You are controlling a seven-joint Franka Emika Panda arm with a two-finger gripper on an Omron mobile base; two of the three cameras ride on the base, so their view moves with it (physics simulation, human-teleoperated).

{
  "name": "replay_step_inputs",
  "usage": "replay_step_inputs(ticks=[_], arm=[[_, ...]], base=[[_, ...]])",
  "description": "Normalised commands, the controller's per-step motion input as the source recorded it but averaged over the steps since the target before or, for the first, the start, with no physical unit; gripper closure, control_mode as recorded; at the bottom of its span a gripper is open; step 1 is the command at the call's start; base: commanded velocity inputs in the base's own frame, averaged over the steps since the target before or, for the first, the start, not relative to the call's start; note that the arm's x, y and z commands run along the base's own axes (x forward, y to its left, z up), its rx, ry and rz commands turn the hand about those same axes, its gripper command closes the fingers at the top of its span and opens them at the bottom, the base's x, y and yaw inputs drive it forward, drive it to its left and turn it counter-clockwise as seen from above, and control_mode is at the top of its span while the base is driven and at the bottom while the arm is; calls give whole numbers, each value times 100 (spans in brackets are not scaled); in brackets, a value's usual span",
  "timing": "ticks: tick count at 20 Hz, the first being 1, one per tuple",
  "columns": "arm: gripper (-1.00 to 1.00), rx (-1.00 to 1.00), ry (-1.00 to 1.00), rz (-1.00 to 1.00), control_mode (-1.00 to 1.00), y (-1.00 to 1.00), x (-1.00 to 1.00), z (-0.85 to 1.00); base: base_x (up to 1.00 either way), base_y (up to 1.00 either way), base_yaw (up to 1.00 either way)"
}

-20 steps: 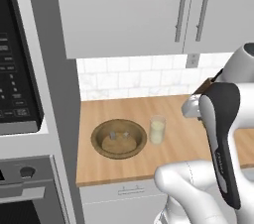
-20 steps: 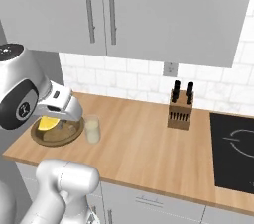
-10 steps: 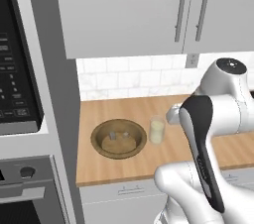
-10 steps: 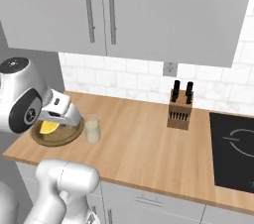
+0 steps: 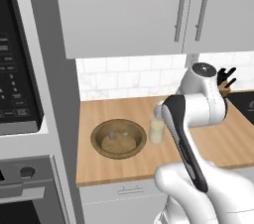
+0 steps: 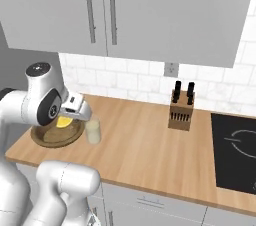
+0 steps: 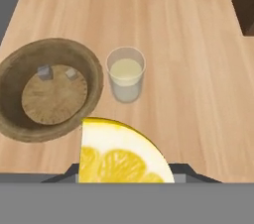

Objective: Grab a lemon wedge from the fridge and one ice cube from the ice bowl, and put them in the glass of lemonade.

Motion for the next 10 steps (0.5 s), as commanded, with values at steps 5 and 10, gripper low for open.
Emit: replay_step_inputs(ticks=[5,10], arm=[[100,0,2,0,-100,0,73,-11],[100,0,8,0,-100,0,42,-49]], base=[[0,0,0],[0,0,0]])
